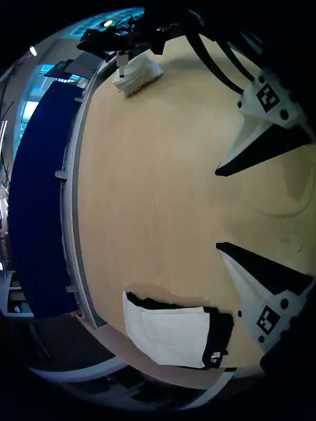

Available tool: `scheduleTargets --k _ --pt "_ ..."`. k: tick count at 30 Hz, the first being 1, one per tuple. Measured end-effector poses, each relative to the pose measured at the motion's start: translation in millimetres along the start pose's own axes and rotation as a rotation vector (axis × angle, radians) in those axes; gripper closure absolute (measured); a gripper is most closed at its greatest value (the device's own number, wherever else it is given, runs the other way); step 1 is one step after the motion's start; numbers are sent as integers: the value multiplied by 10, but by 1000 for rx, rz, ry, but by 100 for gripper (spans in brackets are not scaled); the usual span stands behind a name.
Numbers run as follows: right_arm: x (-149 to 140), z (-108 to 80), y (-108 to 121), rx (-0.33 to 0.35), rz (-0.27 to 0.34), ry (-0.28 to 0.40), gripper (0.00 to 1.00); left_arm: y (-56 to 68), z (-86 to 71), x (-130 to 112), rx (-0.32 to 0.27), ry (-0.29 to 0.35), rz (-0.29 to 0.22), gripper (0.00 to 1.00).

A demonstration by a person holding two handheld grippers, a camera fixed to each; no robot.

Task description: Fold towel

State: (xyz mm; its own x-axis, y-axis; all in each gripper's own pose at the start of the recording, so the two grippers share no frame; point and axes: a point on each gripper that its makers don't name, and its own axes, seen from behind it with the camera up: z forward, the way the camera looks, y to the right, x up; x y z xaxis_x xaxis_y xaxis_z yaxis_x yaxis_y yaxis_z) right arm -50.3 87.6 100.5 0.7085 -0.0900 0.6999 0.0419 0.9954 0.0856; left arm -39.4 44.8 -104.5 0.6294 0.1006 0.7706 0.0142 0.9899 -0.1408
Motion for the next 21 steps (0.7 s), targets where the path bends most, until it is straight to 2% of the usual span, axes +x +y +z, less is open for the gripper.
scheduleTargets --k 6,21 --pt "81 -204 -55 10 11 43 1 10 -10 47 -3 5 2 7" --pt "15 -705 -122 0 53 109 0 48 -8 114 -13 27 12 7"
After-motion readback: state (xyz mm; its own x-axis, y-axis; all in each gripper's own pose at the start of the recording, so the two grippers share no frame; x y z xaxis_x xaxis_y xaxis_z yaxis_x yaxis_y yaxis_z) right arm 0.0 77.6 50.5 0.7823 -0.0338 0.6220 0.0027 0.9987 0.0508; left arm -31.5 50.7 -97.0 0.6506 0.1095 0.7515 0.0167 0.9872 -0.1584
